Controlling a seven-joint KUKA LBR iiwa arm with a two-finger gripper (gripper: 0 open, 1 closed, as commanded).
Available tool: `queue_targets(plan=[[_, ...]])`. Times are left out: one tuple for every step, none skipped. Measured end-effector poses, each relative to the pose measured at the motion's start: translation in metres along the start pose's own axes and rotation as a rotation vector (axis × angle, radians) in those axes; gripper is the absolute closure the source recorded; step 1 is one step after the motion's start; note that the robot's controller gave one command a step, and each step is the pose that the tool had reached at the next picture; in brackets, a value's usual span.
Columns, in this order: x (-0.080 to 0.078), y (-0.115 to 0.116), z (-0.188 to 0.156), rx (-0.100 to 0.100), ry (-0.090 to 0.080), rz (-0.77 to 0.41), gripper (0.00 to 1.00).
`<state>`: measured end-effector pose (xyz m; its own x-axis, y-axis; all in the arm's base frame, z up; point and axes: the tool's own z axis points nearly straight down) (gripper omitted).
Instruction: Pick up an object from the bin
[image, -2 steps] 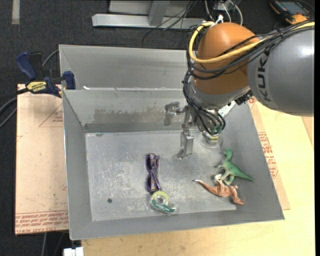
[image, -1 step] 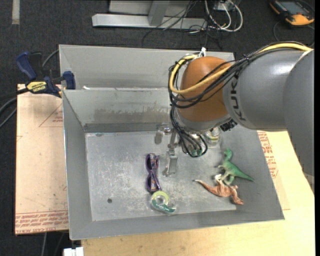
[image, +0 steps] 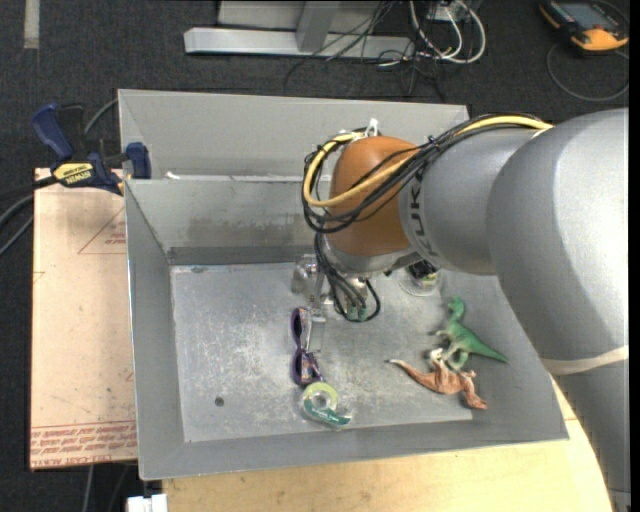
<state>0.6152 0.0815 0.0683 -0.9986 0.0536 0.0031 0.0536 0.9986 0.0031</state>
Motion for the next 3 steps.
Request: queue_targets(plan=[[0.062, -0.027, -0.003, -0.001, -0.008, 0.034, 0.0], [0.05, -0.026, -0.003, 0.0, -0.007, -0.323, 0.0], [0.041, -0.027, -0.003, -0.001, -0.004, -0.626, 0.0]])
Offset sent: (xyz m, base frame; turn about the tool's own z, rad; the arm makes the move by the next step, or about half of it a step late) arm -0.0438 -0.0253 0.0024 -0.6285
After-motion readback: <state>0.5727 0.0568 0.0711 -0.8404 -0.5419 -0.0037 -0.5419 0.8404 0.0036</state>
